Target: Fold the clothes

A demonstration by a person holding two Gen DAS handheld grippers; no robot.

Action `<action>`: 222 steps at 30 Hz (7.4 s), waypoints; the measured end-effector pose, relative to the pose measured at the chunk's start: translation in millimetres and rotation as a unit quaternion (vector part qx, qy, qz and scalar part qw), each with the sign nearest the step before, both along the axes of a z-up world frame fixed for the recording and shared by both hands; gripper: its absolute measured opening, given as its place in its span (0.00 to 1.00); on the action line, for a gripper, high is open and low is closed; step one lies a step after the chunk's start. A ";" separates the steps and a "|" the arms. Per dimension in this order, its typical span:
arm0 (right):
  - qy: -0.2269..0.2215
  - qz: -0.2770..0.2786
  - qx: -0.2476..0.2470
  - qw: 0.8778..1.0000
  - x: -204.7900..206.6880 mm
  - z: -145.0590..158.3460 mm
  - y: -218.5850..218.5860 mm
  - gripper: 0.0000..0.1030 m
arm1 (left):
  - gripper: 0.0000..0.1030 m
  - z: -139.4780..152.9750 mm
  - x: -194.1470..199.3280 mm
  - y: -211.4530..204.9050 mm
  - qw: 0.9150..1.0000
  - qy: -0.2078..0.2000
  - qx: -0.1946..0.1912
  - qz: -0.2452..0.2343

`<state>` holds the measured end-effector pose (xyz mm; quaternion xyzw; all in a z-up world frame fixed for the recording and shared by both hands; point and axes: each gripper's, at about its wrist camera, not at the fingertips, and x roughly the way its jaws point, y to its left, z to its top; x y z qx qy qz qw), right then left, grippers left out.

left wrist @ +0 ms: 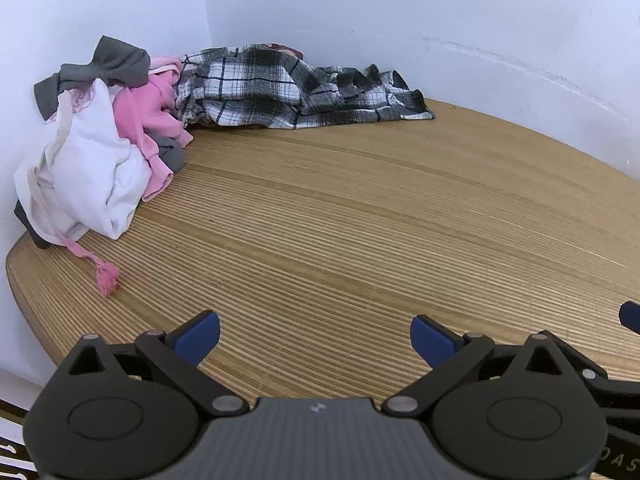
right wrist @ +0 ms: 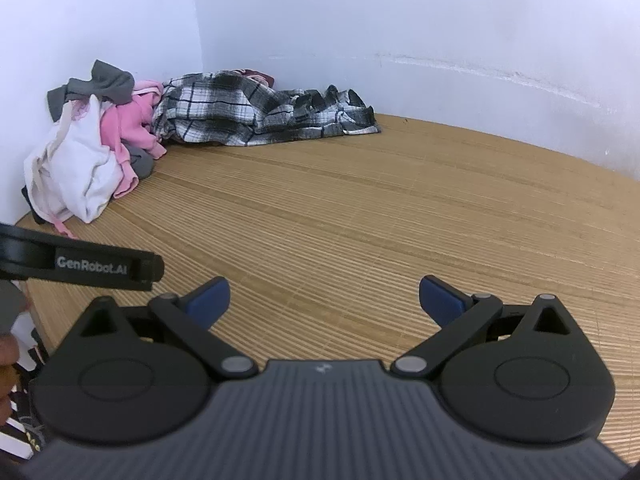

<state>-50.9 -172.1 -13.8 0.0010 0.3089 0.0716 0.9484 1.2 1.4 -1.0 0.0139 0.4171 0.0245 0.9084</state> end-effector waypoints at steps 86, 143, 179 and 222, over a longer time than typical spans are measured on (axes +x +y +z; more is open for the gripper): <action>0.032 0.141 0.078 0.986 380.5 -62.6 186.8 0.75 | 1.00 -70.4 338.4 202.4 0.999 -0.033 0.034 0.027; 0.062 -0.093 0.261 0.959 -55.1 -27.3 -245.7 0.41 | 0.73 -44.7 31.0 -39.8 0.911 0.004 -0.198 -0.362; -0.011 0.007 -0.165 0.986 62.9 -57.4 146.7 0.70 | 0.78 -150.5 318.6 63.6 0.926 0.151 -0.159 -0.308; -0.025 0.105 -0.035 0.994 32.6 -11.3 169.8 0.14 | 0.16 -64.3 192.2 179.4 0.879 0.070 -0.397 -0.254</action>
